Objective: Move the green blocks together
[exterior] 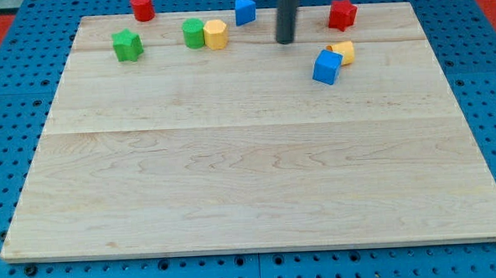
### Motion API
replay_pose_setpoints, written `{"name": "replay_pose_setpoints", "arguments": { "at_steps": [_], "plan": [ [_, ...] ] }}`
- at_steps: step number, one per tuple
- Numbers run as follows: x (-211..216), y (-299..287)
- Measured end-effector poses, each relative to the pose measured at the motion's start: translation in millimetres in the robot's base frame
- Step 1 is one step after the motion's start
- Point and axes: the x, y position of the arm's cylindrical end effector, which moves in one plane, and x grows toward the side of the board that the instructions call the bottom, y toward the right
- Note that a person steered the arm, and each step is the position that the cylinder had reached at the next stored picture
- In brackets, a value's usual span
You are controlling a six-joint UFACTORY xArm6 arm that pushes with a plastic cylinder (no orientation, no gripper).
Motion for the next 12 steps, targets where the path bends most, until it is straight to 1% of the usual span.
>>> {"name": "replay_pose_setpoints", "arguments": {
  "at_steps": [1,2,3,4,5,6,7,8,9,10,11,12],
  "plan": [
    [-23.0,-41.7],
    [-26.6,-104.8],
    [-16.5,-162.0],
    [-3.2,-168.2],
    [0.2,-166.2],
    [-11.8,-165.3],
    [-14.9,-169.3],
    [-15.6,-187.4],
    [22.0,-199.8],
    [3.9,-164.5],
    [-6.9,-213.8],
    [-20.6,-230.5]
  ]
}}
